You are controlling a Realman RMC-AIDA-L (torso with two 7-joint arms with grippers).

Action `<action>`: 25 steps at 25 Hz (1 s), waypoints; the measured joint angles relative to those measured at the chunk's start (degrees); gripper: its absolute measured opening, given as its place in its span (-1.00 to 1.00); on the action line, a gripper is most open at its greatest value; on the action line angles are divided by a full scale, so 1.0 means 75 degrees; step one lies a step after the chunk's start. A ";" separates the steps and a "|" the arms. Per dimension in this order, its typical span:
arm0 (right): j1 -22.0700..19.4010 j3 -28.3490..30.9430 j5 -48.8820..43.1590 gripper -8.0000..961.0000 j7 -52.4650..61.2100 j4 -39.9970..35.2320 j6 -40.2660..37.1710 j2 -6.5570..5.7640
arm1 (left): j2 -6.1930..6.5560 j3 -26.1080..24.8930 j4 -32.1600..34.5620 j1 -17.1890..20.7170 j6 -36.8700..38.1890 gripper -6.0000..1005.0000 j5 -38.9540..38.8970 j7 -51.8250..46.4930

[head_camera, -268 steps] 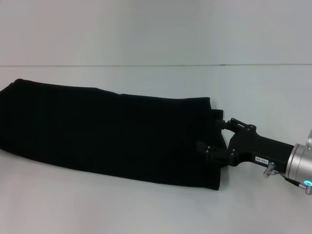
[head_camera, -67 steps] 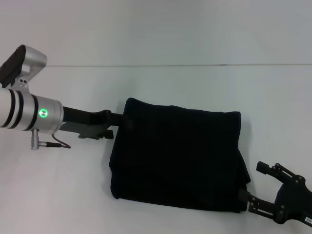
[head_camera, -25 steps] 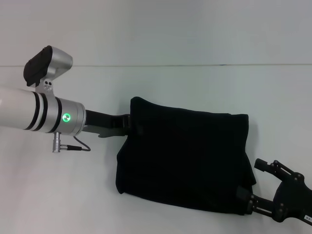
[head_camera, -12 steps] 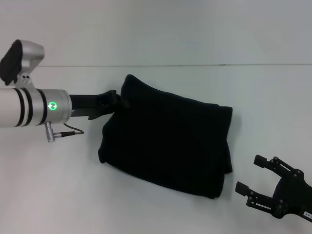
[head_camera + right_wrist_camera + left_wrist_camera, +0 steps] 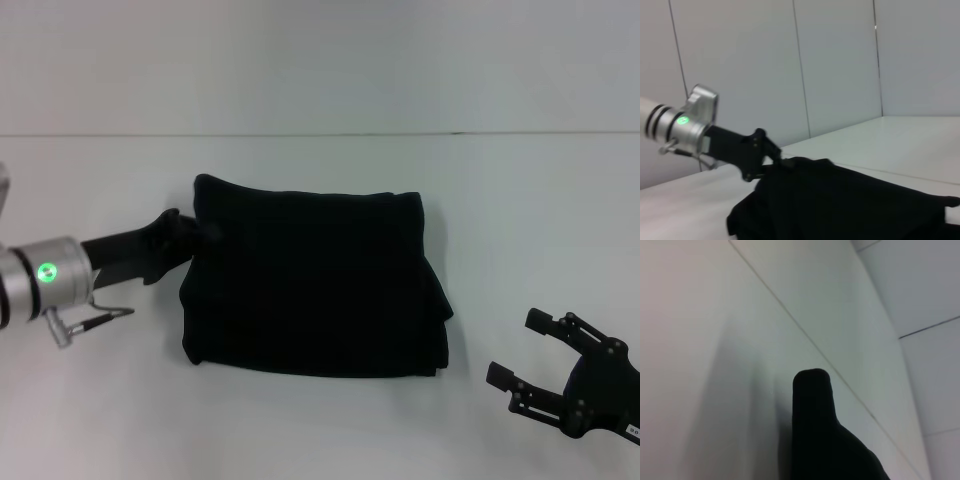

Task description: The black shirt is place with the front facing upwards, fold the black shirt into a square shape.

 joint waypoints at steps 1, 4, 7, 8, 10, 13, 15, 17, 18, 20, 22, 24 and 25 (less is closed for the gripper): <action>0.0012 0.0010 0.0000 0.96 0.0000 0.0001 -0.0001 0.0000 | -0.0023 -0.0005 -0.0002 0.0112 0.0116 -0.71 -0.0151 0.0133; 0.0055 0.0022 -0.0001 0.96 0.0009 0.0001 -0.0001 0.0000 | -0.0051 -0.0033 -0.0005 0.0257 0.0421 -0.69 -0.0332 0.0422; 0.0079 0.0024 -0.0004 0.96 0.0021 0.0001 -0.0001 0.0000 | -0.0053 -0.0018 -0.0007 0.0274 0.0612 -0.66 -0.0329 0.0531; 0.0081 0.0023 -0.0005 0.96 0.0020 0.0001 -0.0001 0.0000 | -0.0053 -0.0007 -0.0007 0.0276 0.0629 -0.65 -0.0317 0.0553; 0.0083 0.0024 -0.0004 0.96 0.0019 0.0001 -0.0001 0.0000 | -0.0053 -0.0002 -0.0009 0.0284 0.0652 -0.64 -0.0309 0.0667; 0.0083 0.0024 -0.0002 0.96 0.0020 0.0001 -0.0001 0.0000 | -0.0051 -0.0021 -0.0011 0.0295 0.0781 -0.61 -0.0331 0.1102; 0.0083 0.0024 -0.0001 0.96 0.0012 0.0001 -0.0001 0.0001 | -0.0033 -0.0042 -0.0011 0.0303 0.0914 -0.59 -0.0347 0.1451; 0.0085 0.0024 0.0001 0.96 0.0003 0.0001 -0.0001 0.0009 | 0.0008 -0.0061 0.0108 0.0382 0.1009 -0.58 -0.0380 0.1871; 0.0093 0.0024 0.0006 0.96 -0.0003 0.0001 0.0001 0.0016 | 0.0013 -0.0065 0.0197 0.0437 0.1011 -0.57 -0.0404 0.1990; 0.0131 0.0035 0.0020 0.96 -0.0010 0.0001 0.0009 0.0024 | 0.0014 -0.0068 0.0355 0.0515 0.1041 -0.45 -0.0445 0.2189; 0.0173 0.0081 0.0026 0.96 -0.0011 0.0001 0.0021 0.0029 | 0.0015 -0.0075 0.0648 0.0661 0.1239 -0.34 -0.0524 0.2702; 0.0235 0.0175 0.0027 0.96 -0.0011 0.0012 0.0032 0.0037 | 0.0014 -0.0081 0.0949 0.0811 0.1621 -0.23 -0.0623 0.3356; 0.0269 0.0202 0.0027 0.96 -0.0011 0.0020 0.0033 0.0037 | 0.0011 -0.0081 0.1120 0.0897 0.1870 -0.17 -0.0667 0.3705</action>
